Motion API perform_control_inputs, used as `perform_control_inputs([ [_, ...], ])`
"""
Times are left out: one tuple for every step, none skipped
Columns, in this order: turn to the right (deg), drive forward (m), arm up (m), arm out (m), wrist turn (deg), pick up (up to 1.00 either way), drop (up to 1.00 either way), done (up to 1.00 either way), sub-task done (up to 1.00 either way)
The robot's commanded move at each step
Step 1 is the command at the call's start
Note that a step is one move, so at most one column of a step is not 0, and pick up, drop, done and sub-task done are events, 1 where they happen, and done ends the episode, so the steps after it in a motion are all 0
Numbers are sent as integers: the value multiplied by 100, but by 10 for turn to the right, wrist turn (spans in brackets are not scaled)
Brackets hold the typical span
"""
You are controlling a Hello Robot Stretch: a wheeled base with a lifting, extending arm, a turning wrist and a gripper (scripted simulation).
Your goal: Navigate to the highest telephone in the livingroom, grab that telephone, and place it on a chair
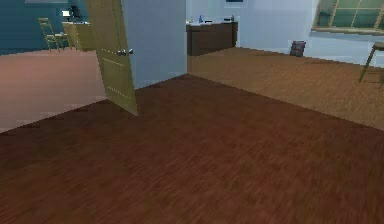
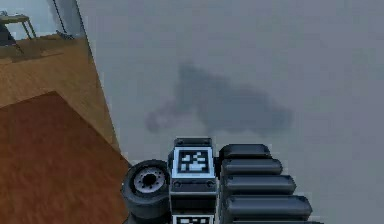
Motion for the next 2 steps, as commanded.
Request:
perform_control_inputs([
  [0, 65, 0, 0, 0, 0, 0, 0, 0],
  [-450, 0, 0, 0, 0, 0, 0, 0, 0],
])
